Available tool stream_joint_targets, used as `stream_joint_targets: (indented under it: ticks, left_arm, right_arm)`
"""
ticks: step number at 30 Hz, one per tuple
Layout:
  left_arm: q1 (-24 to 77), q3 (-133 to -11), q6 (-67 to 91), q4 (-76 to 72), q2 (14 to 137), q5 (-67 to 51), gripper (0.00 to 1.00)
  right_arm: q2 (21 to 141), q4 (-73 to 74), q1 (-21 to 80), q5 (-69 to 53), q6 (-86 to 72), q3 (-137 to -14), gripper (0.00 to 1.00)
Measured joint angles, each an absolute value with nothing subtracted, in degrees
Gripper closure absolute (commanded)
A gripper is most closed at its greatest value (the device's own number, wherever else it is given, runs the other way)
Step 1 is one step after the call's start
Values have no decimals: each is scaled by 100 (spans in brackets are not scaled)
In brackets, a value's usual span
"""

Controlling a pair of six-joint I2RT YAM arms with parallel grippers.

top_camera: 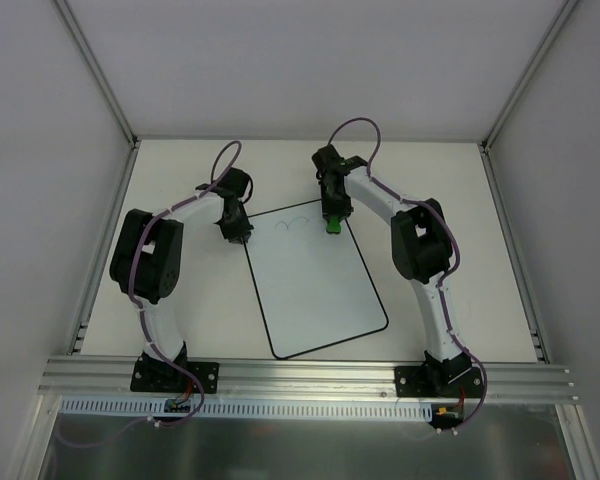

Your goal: Erase the whiteboard

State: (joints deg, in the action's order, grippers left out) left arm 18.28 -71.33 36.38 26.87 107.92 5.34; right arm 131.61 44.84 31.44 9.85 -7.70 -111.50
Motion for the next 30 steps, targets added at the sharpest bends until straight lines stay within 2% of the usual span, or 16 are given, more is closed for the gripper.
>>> stream_joint_targets:
  ticks: [1,3,10,15,20,30]
  left_arm:
    - [1828,-7153,3638,2687,10803,528,95]
    - [1828,-7183,3614,2705,10829,521,100]
    - [1828,-7199,3483,2724,10840,467,100]
    - [1846,-7183,3358,2694,10840,436,100]
    - [1970,-7172,3269,2679,10836,574,100]
    - [2290,-7046,3251,2453,10770,805,100]
  right_arm:
    - [13161,4484,3146,985,-768,-11150,100]
    - [13161,4475,3153,989,-768,-11150,100]
    - [13244,4499,3175,875,-716,-11299,100]
    - [13675,4751,3310,790,-631,-12057,100]
    - [14035,4919,3658,760,-534,-12687,100]
    - [14298,5065,4359,458,-475,-13159,100]
